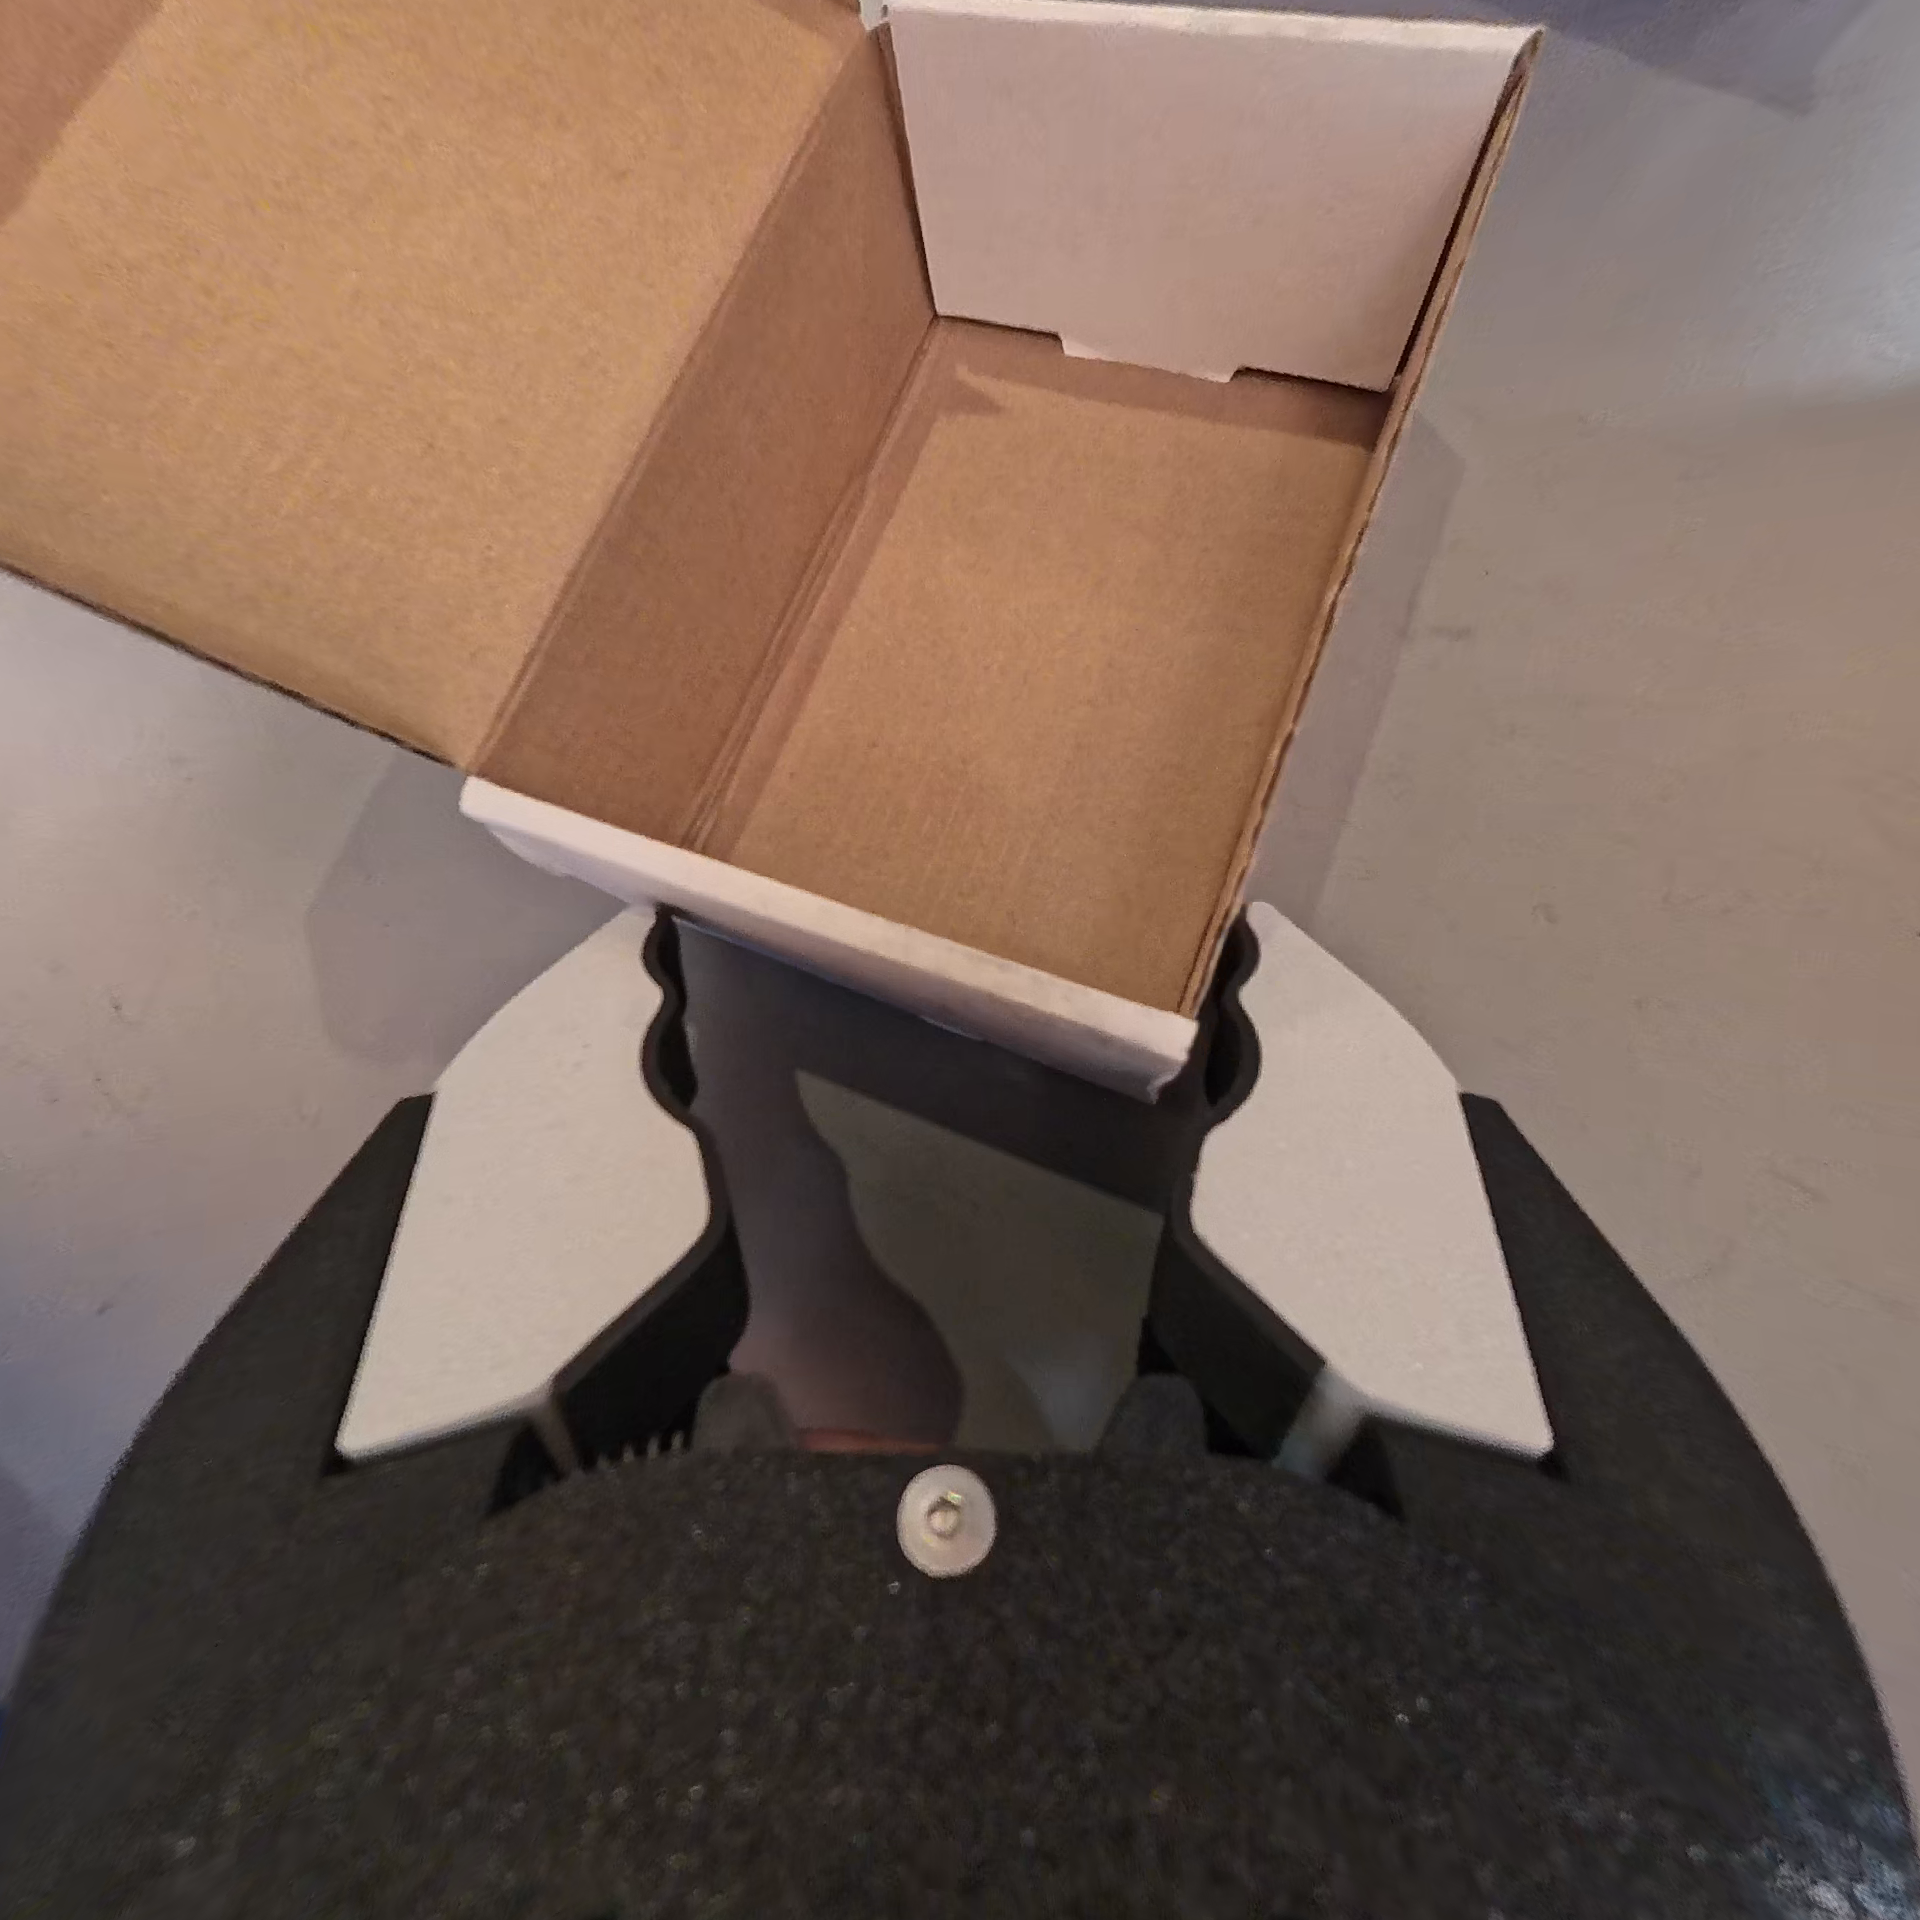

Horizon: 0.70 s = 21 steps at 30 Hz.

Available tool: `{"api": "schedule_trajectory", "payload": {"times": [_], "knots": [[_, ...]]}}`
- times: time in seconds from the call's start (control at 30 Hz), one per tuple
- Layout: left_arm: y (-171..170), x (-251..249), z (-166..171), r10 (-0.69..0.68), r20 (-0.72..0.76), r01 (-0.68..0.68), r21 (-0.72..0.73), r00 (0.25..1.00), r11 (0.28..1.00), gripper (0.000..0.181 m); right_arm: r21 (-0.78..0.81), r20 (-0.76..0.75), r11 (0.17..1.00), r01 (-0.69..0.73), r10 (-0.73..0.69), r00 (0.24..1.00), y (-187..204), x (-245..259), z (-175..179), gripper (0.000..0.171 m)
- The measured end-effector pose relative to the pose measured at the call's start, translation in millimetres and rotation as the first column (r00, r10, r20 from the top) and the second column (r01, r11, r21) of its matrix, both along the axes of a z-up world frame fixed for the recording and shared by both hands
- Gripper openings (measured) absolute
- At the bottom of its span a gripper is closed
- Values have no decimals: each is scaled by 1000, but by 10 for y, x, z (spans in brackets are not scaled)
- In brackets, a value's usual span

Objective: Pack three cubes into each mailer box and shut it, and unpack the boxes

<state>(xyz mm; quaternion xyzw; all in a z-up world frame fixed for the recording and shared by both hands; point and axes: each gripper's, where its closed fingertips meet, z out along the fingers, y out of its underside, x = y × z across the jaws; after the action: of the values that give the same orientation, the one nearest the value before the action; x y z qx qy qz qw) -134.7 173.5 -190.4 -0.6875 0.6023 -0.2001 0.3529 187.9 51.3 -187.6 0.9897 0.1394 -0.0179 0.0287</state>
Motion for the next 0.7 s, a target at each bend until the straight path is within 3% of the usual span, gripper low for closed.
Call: {"api": "schedule_trajectory", "payload": {"times": [0.13,0.23,0.3,0.37,0.43,0.53,0.67,0.7], "knots": [[-42,-67,200,-22,124,17,42,992,999,97,213,27,977,-28,22,999,161,-121,562,35],[-93,-188,487,-1,287,6,-14,958,1000,88,518,51,850,-96,82,995,598,-476,1110,40],[-58,-226,833,61,436,-2,-134,898,991,70,669,-22,737,-94,146,989,956,-947,1309,40],[154,-276,1232,185,546,-68,-227,817,971,39,712,-213,702,-7,226,951,1230,-1531,1290,41],[522,-325,1417,337,511,-223,-272,791,936,34,683,-332,724,96,190,924,1520,-1851,1123,41],[932,-289,1388,441,364,-361,-269,820,893,40,687,-320,708,162,95,943,1932,-1925,893,39],[945,-68,1083,450,211,-335,-418,868,844,49,729,-304,644,231,2,953,2132,-1882,862,36],[864,11,1034,422,207,-289,-470,883,834,39,731,-309,637,245,-11,951,2115,-1885,875,35]]}}
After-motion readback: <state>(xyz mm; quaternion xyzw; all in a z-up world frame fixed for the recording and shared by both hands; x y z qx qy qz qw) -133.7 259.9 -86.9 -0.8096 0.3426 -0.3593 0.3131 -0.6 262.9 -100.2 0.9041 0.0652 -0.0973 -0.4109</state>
